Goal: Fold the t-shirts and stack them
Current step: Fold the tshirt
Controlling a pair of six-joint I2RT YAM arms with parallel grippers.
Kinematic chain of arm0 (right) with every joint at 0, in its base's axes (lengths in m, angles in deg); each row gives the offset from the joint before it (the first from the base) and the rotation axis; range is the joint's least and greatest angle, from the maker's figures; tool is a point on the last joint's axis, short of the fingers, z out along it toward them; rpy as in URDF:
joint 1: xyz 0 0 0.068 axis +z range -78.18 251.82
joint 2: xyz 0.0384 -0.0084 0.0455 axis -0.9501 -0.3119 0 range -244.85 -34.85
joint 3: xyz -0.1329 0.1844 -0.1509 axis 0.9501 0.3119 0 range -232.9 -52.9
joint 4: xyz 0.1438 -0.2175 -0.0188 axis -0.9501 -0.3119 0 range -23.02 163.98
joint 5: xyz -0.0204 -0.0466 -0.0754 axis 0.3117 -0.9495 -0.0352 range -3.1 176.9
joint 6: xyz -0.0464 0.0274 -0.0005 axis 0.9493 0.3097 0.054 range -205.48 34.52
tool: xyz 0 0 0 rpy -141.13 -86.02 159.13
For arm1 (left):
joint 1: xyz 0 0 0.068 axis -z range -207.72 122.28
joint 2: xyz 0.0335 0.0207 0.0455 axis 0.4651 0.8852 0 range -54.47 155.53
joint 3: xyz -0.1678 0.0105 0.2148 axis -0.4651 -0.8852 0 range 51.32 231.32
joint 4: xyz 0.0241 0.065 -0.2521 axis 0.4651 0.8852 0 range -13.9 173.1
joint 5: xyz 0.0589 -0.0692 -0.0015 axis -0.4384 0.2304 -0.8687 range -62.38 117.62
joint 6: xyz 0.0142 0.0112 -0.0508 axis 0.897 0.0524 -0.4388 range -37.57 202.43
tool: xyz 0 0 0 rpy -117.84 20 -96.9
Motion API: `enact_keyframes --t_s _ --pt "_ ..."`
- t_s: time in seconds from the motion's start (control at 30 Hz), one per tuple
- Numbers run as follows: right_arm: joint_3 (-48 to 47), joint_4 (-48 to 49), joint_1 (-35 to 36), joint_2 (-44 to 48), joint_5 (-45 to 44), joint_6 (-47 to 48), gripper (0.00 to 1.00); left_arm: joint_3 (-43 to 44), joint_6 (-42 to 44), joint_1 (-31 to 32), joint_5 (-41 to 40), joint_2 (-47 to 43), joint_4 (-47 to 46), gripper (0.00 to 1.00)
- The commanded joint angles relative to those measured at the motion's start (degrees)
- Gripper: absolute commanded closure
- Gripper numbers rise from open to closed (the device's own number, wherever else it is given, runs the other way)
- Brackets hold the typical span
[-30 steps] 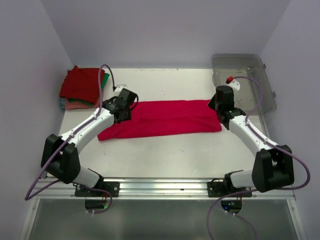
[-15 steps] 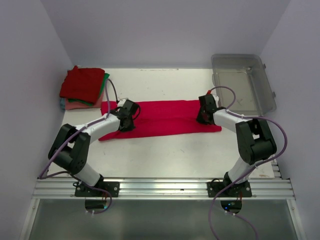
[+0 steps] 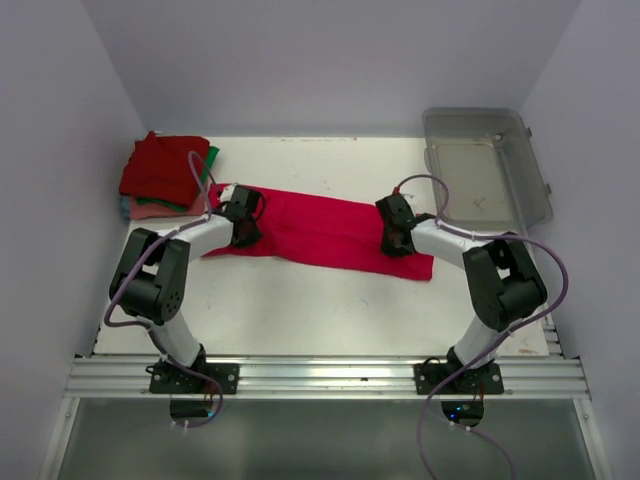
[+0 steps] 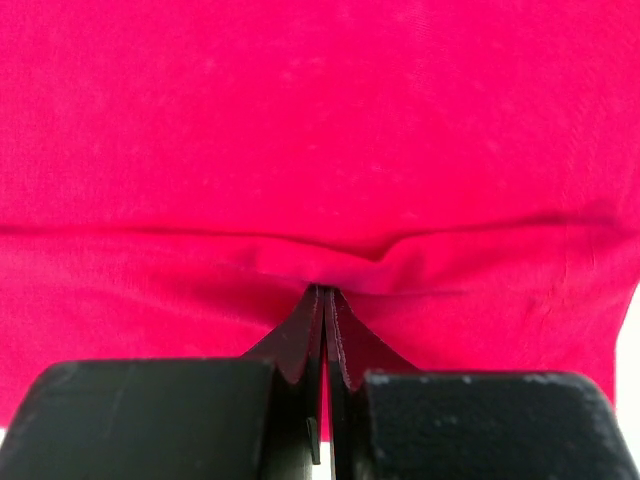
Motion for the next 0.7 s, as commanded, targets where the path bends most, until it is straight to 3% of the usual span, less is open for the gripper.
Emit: enact_keyframes --t_s 0.0,0.3,0.47,0.67 --pt "1.1 -9.9 2.5 2.2 1.5 0.5 1.0 -0.4 0.2 -1.9 4.1 6.5 0.7 1.0" --pt "12.9 -10.0 10.0 11.4 15.0 -4.9 1.0 18.1 6.2 -4.9 11.1 18.2 6.3 1.0" --pt "17.3 -7.9 20.5 13.7 19.8 -11.0 1.0 28.0 10.5 -5.4 15.7 24.9 8.6 1.0" --pt "18.1 1.2 35.0 10.4 26.6 -19.9 1.0 38.2 14.7 -5.6 26.3 32.1 10.4 1.0"
